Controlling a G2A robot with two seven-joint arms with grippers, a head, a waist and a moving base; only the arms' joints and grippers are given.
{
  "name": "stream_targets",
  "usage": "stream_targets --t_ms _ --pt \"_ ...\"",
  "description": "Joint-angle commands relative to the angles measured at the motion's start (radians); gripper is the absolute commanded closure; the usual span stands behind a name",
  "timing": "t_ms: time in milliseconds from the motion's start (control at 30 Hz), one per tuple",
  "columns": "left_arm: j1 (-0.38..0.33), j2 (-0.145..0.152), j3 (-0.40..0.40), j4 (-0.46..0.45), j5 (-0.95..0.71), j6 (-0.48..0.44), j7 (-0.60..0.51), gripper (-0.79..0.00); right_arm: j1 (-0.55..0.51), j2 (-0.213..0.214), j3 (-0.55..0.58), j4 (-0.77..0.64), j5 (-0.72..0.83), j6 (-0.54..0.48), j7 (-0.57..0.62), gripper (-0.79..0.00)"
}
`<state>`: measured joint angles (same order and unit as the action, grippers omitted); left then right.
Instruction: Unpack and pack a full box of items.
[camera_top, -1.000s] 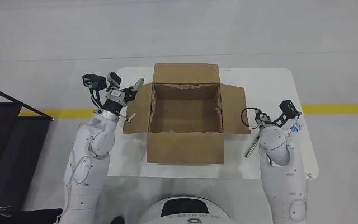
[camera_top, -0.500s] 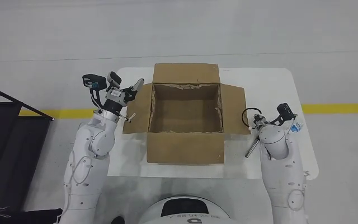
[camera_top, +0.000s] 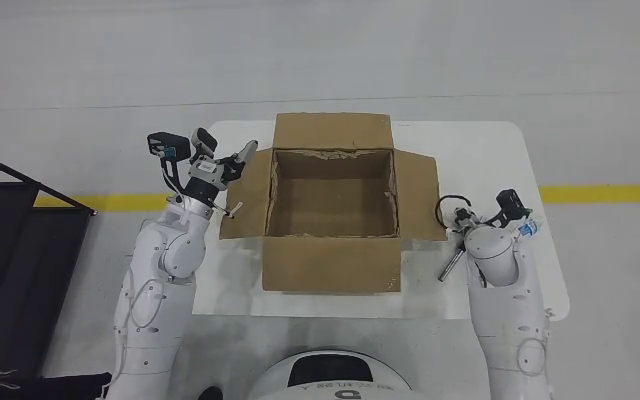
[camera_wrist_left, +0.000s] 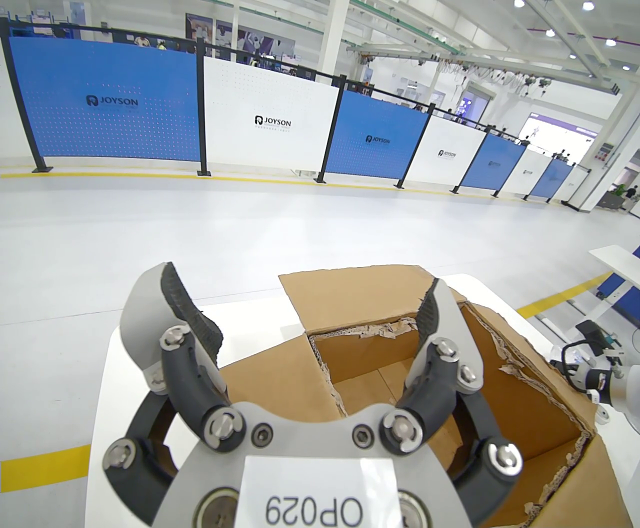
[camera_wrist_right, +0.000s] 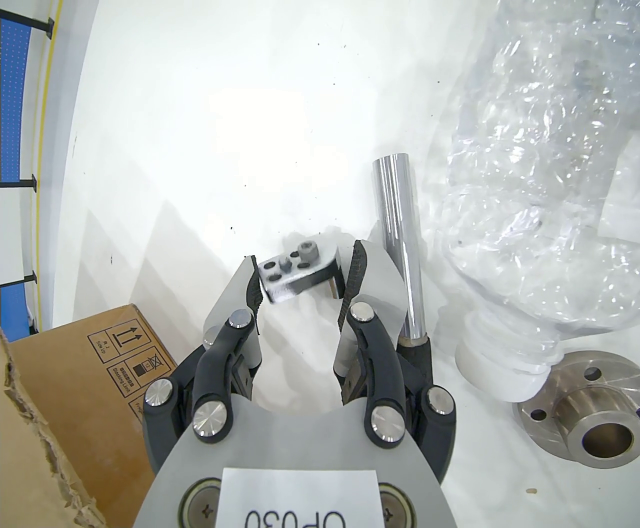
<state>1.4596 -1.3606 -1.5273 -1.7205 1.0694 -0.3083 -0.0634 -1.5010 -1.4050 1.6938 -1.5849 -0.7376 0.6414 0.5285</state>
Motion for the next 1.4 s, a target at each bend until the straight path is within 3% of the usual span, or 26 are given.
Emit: stream_targets --t_ms 0,167,400,500,1367 --pt "0.0 0.0 0.0 0.0 0.0 0.0 0.0 -0.785 -0.008 0.0 0.002 -0.013 0.007 -0.002 -0.007 -0.351" --pt "0.0 0.0 0.0 0.0 0.0 0.0 0.0 -0.785 -0.069 -0.001 0.011 -0.12 0.033 -0.018 -0.042 -0.388" --pt "0.0 0.0 0.0 0.0 0.0 0.0 0.0 -0.785 -0.25 -0.006 0.039 -0.383 0.095 -0.079 -0.12 -0.514" --pt "0.0 0.0 0.0 0.0 0.0 0.0 0.0 -0.785 -0.33 -0.008 0.052 -0.471 0.139 -0.142 -0.146 -0.785" --pt "0.0 0.0 0.0 0.0 0.0 0.0 0.0 -0.785 -0.34 -0.008 0.049 -0.472 0.144 -0.154 -0.143 -0.785"
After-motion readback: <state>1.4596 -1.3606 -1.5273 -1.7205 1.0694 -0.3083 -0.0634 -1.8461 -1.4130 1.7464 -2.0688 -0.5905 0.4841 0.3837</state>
